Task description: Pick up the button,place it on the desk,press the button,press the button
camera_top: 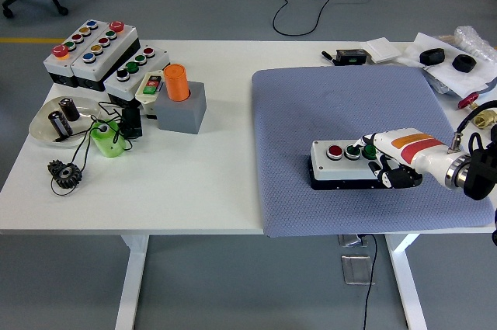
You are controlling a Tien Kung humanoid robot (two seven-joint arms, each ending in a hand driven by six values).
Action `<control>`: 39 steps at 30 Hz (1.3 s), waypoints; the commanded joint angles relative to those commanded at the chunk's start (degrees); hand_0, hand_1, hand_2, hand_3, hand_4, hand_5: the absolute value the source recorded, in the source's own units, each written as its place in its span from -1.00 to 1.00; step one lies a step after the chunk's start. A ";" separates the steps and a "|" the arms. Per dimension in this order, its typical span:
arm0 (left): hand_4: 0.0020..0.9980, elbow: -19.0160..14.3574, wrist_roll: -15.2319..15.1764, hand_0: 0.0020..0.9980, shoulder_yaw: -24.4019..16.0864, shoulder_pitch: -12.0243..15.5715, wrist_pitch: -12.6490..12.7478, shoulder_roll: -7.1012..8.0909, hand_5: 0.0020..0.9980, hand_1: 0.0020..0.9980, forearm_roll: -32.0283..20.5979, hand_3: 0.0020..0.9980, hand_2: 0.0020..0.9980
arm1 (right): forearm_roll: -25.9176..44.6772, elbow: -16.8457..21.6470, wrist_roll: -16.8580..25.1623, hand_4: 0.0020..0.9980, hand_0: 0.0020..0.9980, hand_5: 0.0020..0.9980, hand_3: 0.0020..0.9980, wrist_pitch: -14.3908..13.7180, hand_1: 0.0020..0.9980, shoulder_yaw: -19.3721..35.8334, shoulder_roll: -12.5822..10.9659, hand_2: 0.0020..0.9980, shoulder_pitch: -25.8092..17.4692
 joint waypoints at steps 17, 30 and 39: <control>-0.45 0.00 0.02 0.21 0.41 0.29 -0.06 -0.03 0.98 0.09 -0.16 -0.08 0.01 | -0.23 1.15 0.03 -0.28 -0.46 -1.00 0.44 -0.04 -1.00 3.69 -0.05 -0.73 -0.88; -0.45 -0.05 0.02 0.21 0.00 0.04 -0.11 0.13 0.98 0.09 0.18 -0.09 0.00 | 4.68 1.49 5.00 0.32 -0.38 -1.00 0.93 -3.67 -0.75 10.68 -0.20 -0.40 -3.19; -0.45 -0.07 -0.08 0.20 -0.33 -0.08 -0.01 0.18 0.98 0.09 0.46 -0.09 0.00 | 22.53 0.51 10.49 0.50 0.51 -0.71 1.00 -9.96 0.54 20.81 4.40 0.81 -10.36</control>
